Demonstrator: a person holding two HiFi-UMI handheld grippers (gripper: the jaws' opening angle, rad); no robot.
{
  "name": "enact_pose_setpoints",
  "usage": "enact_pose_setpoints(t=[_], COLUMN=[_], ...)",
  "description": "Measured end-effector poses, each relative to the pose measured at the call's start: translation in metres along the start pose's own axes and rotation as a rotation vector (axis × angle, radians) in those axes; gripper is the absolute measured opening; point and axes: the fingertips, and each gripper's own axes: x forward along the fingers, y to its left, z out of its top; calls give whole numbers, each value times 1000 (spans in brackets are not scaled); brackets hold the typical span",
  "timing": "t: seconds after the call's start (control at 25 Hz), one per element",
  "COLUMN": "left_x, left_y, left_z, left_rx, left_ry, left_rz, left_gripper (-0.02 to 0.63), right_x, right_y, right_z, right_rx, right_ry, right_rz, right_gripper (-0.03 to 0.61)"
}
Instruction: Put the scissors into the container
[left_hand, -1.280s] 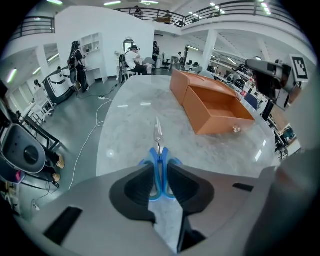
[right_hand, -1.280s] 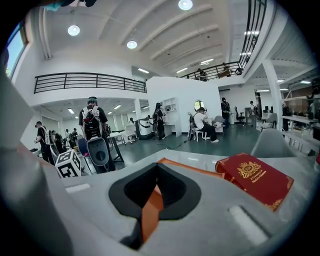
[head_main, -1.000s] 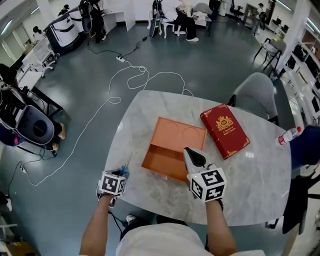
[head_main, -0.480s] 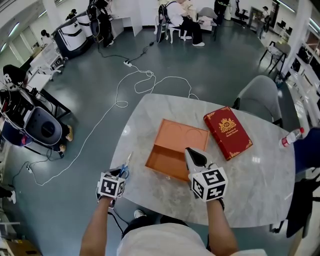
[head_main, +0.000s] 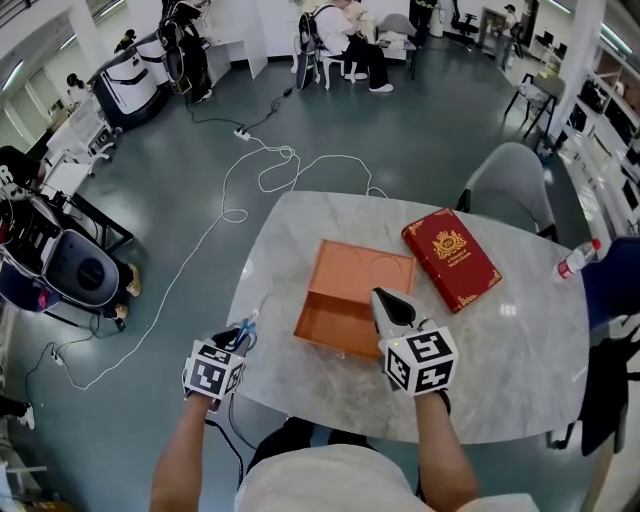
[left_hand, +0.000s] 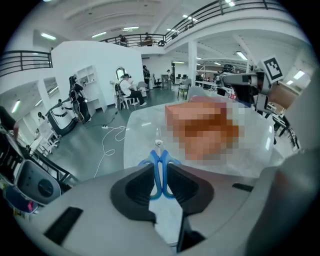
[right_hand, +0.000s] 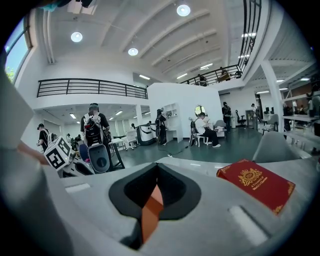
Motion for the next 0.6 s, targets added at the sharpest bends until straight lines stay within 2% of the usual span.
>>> enact_pose_setpoints(t=[0.32, 0.6], left_x=[2, 18], left_y=[-12, -44], left_z=[34, 70], left_rx=[226, 428], left_ry=[-63, -104], left_rz=[-141, -263], left_gripper=[78, 78], right_x=[2, -8], right_y=[1, -4], right_z=[21, 24], right_rx=[-8, 3], right_ry=[-37, -58], right_rz=[-106, -211], right_gripper=[5, 5])
